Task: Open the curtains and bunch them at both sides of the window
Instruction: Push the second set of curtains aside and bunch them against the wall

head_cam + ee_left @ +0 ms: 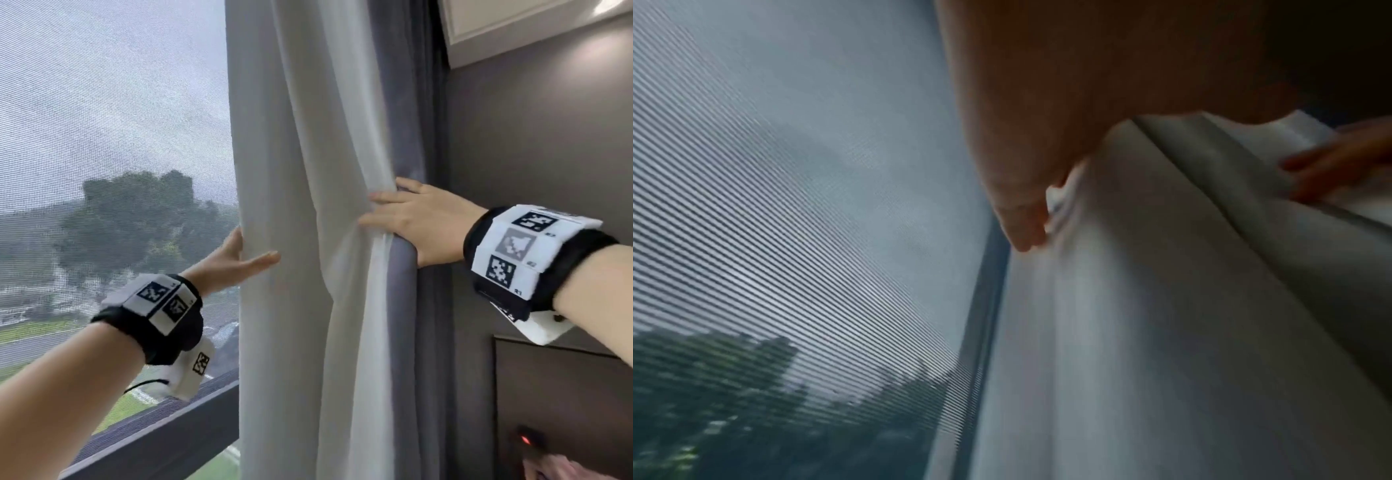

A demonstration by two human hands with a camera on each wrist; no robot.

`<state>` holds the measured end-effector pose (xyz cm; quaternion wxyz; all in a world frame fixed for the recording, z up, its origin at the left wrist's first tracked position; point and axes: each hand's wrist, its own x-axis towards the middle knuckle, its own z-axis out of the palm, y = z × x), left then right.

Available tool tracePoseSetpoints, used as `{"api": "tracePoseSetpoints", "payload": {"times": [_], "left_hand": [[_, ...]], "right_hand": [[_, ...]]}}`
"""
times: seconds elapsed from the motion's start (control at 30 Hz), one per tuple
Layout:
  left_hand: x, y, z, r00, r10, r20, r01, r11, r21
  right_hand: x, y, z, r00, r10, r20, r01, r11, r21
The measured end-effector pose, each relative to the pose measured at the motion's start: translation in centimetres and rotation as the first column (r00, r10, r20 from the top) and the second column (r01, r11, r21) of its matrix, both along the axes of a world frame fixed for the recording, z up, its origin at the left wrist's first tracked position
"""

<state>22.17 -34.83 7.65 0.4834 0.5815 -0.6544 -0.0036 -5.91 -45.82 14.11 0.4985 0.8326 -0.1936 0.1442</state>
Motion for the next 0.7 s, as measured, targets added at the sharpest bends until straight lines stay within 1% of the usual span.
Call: {"api": "tracePoseSetpoints", "payload": {"times": [0.07,0.17,0.2,0.27,0.37,0.43,0.53,0.63,0.7], "left_hand": [[-2.2,-1.5,-1.0,0.992,-0.125,0.022,0.123,0.988,0.089],[-5.5,-3.3,-3.6,0.978,-0.193,0.078,0.169,0.955,0.246],[-6.8,-3.7,-4.4,0.966,-0.246,0.084,0.215,0.938,0.273],[-9.1,-4.3,-5.9,0.935,-0.347,0.070,0.312,0.902,0.299],[-12.0,-4.8,-7.2,0.907,-0.414,0.079,0.377,0.880,0.288],[-13.3,-5.1,-7.5,0.889,-0.446,0.105,0.401,0.868,0.293],[-14.7,-5.1,-7.3,0.870,-0.482,0.108,0.440,0.855,0.273],[-15.1,-4.9,-7.0,0.826,-0.555,0.097,0.521,0.817,0.246],[-14.4,-4.7,-7.0,0.829,-0.549,0.107,0.517,0.825,0.227]], "right_hand": [[-0.3,0.5,-0.2,1.000,0.019,0.014,-0.020,0.999,0.040],[-0.5,1.3,-0.2,0.996,0.075,0.053,-0.078,0.995,0.062],[-0.4,1.5,-0.1,0.994,0.090,0.062,-0.094,0.994,0.053],[0.0,2.0,0.4,0.991,0.119,0.063,-0.119,0.993,0.000],[0.7,2.7,1.5,0.990,0.142,0.006,-0.139,0.977,-0.164],[1.2,3.2,2.2,0.991,0.115,-0.064,-0.129,0.948,-0.290],[2.1,4.0,3.0,0.985,0.027,-0.173,-0.089,0.927,-0.363],[3.1,4.3,3.3,0.970,-0.129,-0.207,0.055,0.942,-0.330],[3.2,4.0,3.4,0.966,-0.178,-0.185,0.122,0.952,-0.280]]}}
